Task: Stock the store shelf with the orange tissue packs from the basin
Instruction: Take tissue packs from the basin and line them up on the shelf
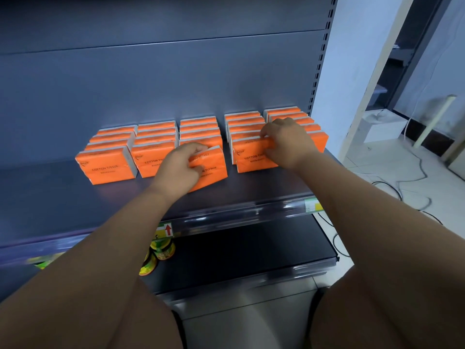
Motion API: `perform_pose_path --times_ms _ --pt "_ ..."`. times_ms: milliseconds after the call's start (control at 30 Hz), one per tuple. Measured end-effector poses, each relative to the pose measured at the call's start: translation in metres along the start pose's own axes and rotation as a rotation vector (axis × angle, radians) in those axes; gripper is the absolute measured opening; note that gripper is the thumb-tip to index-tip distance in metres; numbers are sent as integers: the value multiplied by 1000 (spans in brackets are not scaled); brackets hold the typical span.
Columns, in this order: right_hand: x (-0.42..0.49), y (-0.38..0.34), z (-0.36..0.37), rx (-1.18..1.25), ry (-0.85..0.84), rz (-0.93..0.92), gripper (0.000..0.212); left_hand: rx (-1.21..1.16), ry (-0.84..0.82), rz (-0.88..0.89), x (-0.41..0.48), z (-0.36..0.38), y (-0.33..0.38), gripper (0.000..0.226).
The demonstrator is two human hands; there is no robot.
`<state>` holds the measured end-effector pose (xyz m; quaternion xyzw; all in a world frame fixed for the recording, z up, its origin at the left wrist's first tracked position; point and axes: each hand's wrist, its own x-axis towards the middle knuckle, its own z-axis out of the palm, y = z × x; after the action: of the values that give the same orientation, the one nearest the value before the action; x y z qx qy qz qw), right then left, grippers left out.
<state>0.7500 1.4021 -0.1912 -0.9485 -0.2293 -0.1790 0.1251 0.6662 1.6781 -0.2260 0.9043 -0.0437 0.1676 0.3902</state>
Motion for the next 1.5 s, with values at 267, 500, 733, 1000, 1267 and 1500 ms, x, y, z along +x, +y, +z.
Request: perform_pose_path --times_ms 267,500,733,1000,1267,1500 --pt "3 -7 7 -165 -26 33 47 329 95 69 -1 -3 -5 50" --pt "2 -25 8 -248 -11 18 53 409 104 297 4 -2 -10 47" --pt "-2 -44 9 -251 -39 -36 60 545 187 345 9 6 -19 41" --pt "-4 -50 13 -176 -67 -32 58 617 196 262 13 9 -13 39" --pt "-14 -94 25 128 82 -129 50 677 211 -23 8 -2 14 48" --pt "-27 -171 28 428 163 -17 50 685 231 -207 -36 -58 34 63"
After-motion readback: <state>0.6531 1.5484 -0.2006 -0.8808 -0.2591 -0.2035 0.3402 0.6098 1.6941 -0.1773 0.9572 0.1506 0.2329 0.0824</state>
